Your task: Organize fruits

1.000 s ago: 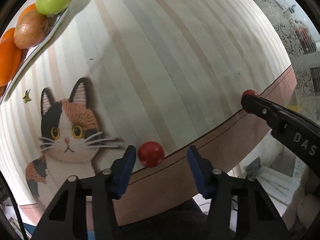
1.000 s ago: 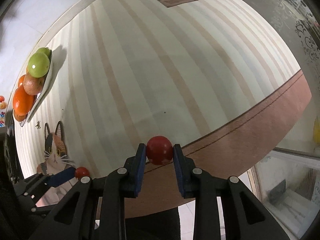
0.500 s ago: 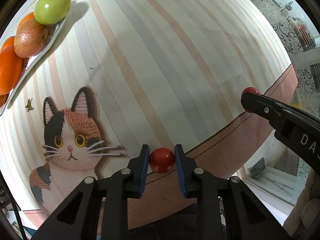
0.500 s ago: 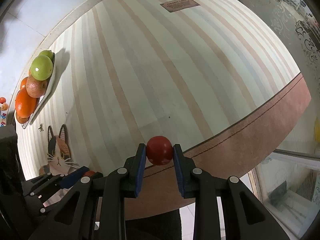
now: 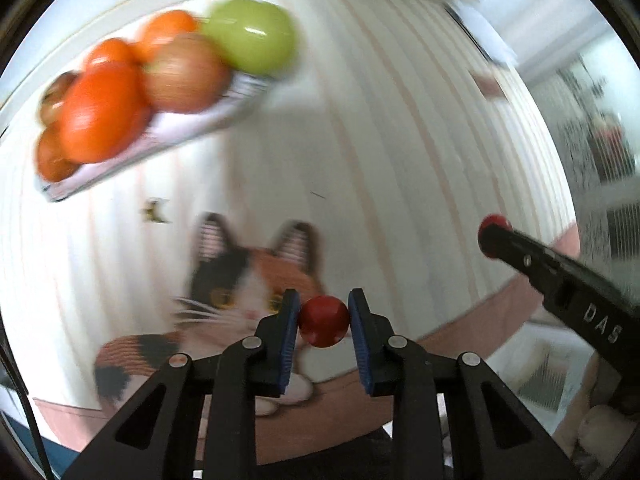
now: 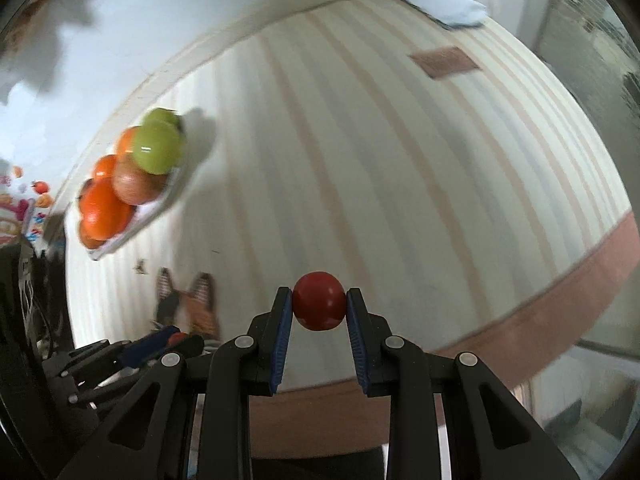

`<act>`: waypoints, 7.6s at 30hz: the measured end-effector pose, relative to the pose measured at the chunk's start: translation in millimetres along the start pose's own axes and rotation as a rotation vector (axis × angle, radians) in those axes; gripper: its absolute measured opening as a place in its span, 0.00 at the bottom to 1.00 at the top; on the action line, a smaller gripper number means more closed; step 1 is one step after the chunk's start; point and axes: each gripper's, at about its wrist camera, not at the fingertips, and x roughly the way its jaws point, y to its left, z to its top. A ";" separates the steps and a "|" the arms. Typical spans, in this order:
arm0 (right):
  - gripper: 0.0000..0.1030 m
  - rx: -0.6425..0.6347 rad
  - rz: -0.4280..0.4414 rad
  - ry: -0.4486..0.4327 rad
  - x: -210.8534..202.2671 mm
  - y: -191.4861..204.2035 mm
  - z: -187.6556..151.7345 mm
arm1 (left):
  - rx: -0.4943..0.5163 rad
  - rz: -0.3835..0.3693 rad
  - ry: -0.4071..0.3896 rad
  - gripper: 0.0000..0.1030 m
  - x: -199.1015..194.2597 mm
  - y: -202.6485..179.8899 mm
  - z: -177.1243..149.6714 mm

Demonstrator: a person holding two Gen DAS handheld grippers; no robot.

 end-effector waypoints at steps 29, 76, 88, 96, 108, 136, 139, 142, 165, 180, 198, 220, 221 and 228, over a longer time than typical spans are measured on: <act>0.29 -0.311 0.198 0.010 101.6 217.2 48.3 | -0.517 -0.046 -0.173 0.23 -52.8 245.9 75.1; 0.95 -0.296 -0.004 -0.128 7.4 200.8 25.6 | -0.309 0.228 -0.212 0.87 -87.2 196.9 2.1; 0.96 -0.244 -0.021 -0.279 -101.3 194.4 -28.8 | -0.223 0.240 -0.385 0.87 -175.5 152.7 -49.0; 0.96 -0.304 -0.023 -0.382 -180.1 183.9 -80.4 | -0.239 0.269 -0.504 0.87 -226.1 116.8 -110.9; 0.96 -0.413 0.019 -0.507 -284.4 148.5 -175.5 | -0.270 0.308 -0.632 0.87 -279.2 51.5 -214.2; 0.96 -0.427 0.105 -0.552 -358.8 144.4 -276.5 | -0.225 0.324 -0.715 0.87 -324.3 26.6 -294.9; 0.96 -0.422 0.107 -0.535 -350.8 146.7 -265.7 | -0.235 0.330 -0.696 0.87 -319.2 32.8 -284.2; 0.96 -0.420 0.103 -0.521 -340.9 150.6 -251.5 | -0.235 0.347 -0.682 0.87 -313.5 38.4 -270.2; 0.96 -0.430 0.078 -0.377 -259.1 186.4 -166.3 | -0.247 0.360 -0.580 0.87 -281.7 84.3 -202.8; 0.96 -0.437 0.057 -0.367 -247.4 191.6 -168.0 | -0.238 0.350 -0.575 0.87 -279.7 86.3 -203.6; 0.96 -0.436 0.043 -0.367 -247.2 194.6 -175.9 | -0.234 0.351 -0.575 0.87 -278.7 87.0 -205.8; 0.96 -0.434 0.033 -0.376 -252.3 196.6 -177.3 | -0.229 0.342 -0.573 0.87 -278.9 89.0 -205.0; 0.96 -0.433 0.035 -0.375 -252.6 196.3 -177.9 | -0.229 0.341 -0.573 0.87 -278.8 89.1 -204.9; 0.96 -0.434 0.034 -0.376 -252.4 196.3 -176.7 | -0.227 0.342 -0.574 0.87 -278.9 89.2 -205.2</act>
